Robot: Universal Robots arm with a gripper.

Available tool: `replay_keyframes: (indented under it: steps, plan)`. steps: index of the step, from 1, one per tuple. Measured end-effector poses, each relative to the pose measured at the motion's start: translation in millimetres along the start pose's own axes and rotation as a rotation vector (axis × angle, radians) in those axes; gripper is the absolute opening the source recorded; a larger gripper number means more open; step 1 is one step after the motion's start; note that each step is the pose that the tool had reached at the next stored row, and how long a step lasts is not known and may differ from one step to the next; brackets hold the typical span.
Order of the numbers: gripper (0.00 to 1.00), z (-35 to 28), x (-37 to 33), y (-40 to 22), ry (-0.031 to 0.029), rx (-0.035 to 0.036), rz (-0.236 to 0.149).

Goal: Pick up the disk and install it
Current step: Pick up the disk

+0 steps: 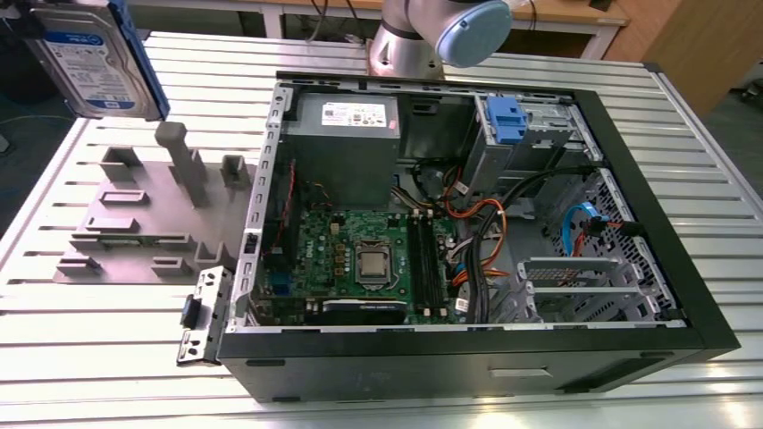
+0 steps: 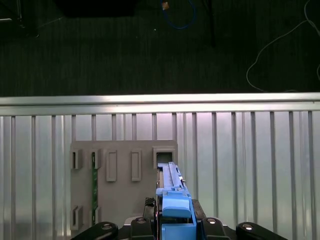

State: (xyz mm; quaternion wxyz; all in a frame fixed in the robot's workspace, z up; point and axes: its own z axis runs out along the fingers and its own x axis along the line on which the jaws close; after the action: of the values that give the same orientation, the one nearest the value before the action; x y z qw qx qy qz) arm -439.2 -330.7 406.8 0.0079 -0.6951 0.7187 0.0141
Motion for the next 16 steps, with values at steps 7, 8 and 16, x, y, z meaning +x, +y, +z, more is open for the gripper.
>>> replay_keyframes:
  steps: [7,8,16]
  plan:
    - [0.36,-7.0,-0.2,0.0,0.0,0.0,0.0]
    - [0.36,-8.3,-0.3,0.0,0.0,0.0,0.0]
    - [0.36,-14.6,-0.5,0.1,0.0,0.0001,0.0]
